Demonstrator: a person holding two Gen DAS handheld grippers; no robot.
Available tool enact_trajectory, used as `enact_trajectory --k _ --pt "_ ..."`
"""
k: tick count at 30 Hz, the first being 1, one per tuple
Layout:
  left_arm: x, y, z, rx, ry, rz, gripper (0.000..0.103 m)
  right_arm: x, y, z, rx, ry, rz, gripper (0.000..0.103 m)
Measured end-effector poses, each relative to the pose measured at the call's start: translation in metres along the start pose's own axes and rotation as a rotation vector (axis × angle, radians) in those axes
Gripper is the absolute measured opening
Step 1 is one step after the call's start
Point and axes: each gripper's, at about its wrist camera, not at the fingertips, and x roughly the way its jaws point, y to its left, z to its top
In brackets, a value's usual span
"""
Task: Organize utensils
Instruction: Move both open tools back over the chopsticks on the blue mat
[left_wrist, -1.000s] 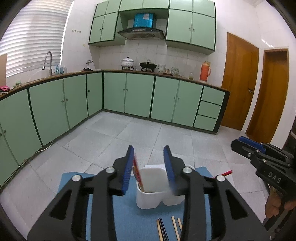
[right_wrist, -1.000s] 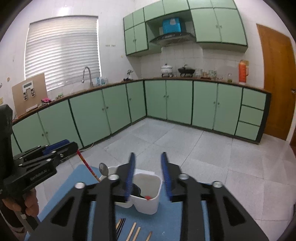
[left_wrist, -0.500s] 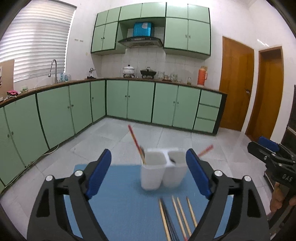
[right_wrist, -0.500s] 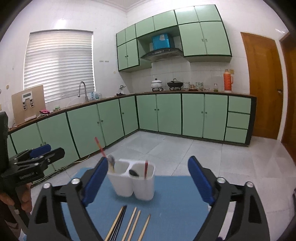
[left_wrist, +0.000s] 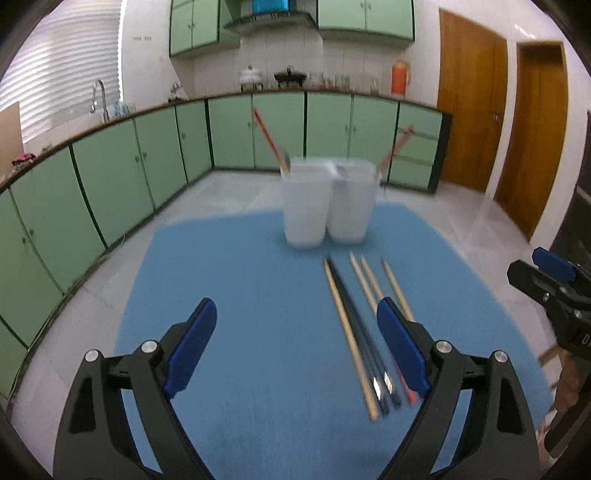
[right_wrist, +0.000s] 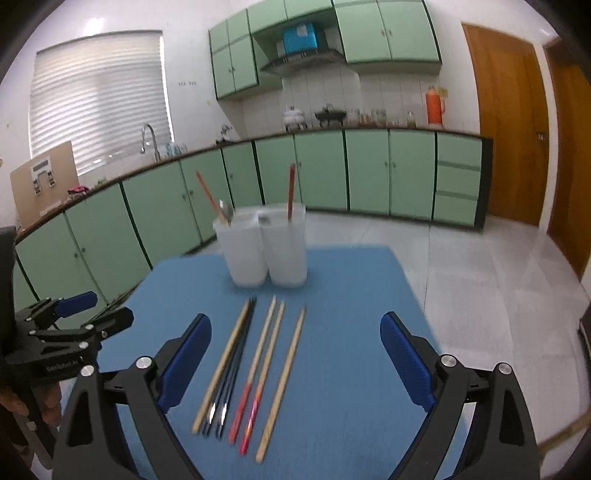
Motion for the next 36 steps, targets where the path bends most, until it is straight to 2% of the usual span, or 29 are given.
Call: enact_trajectory --k 6,9,11,16,25,30,36 --pt "0.008 -0.003 -0.044 -0.004 0.094 -0.006 0.086 0.008 0.003 -0.05 0.029 0.112 -0.011 0.081" --pt "0.008 -0.005 -0.056 0.005 0.112 -0.005 0.086 0.013 0.013 -0.073 -0.011 0.166 -0.021 0.071" --pt "0.009 -0.004 -0.061 -0.003 0.126 -0.009 0.085 0.016 0.016 -0.081 -0.017 0.19 -0.012 0.061" --pt "0.012 -0.005 -0.075 -0.012 0.152 -0.014 0.084 0.022 0.025 -0.096 -0.039 0.241 0.001 0.045" --pt "0.015 -0.011 -0.084 -0.017 0.17 -0.019 0.083 0.03 0.036 -0.112 -0.058 0.273 0.002 0.027" --pt "0.018 -0.014 -0.082 -0.019 0.175 -0.023 0.083 0.034 0.038 -0.114 -0.06 0.268 -0.018 0.023" --pt "0.019 -0.018 -0.081 -0.017 0.173 -0.034 0.082 0.036 0.042 -0.115 -0.088 0.249 -0.047 0.014"
